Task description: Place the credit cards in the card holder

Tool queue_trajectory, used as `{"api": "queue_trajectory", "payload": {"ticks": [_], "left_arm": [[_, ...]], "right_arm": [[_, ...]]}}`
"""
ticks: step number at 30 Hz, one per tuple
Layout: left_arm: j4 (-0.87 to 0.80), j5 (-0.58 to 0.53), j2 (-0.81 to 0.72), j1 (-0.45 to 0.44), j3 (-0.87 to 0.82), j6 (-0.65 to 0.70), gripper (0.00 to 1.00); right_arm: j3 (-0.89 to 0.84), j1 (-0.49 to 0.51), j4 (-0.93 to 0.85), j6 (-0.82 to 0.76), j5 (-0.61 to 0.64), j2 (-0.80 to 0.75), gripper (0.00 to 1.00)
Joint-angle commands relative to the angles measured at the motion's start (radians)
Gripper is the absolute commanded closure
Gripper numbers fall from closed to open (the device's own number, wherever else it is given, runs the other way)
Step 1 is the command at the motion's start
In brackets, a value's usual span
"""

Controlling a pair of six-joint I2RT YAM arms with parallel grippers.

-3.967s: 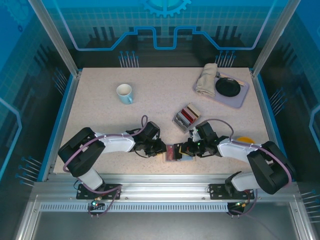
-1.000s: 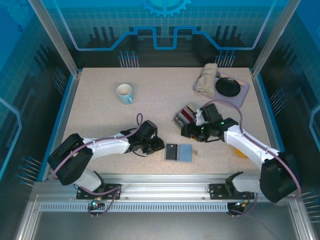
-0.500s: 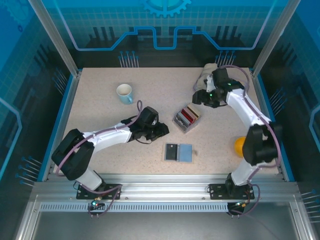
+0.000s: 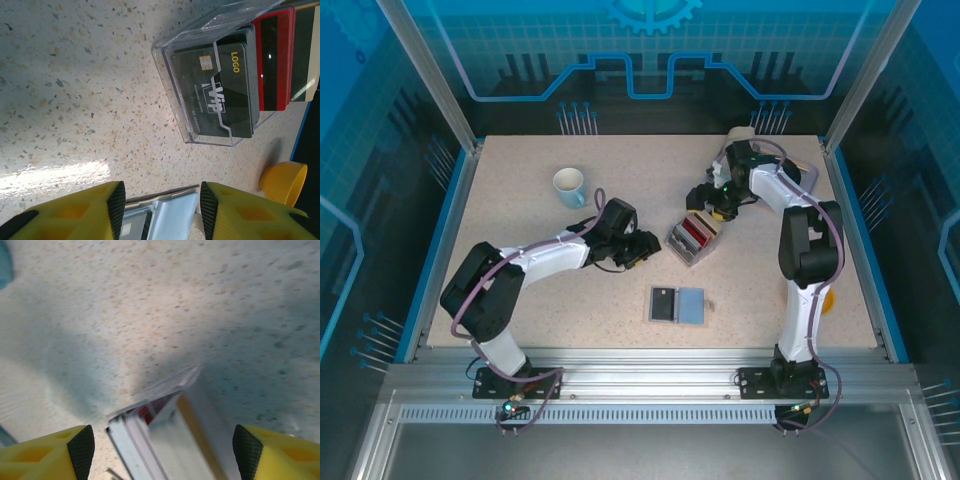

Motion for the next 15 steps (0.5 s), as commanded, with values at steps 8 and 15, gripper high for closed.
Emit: {"api": "queue_trajectory", "payload": {"ticks": [8, 15], "left_arm": [[0.036, 0.064, 0.068, 0.030, 0.039, -0.002, 0.50], [0.039, 0.079, 0.120, 0.030, 0.065, -0.022, 0.51]], "right_arm": [[-0.154, 0.054, 0.052, 0.073, -0.179, -0.130, 0.25], [-0.148, 0.109, -0.053, 0.004, 0.186, -0.213, 0.26]]}}
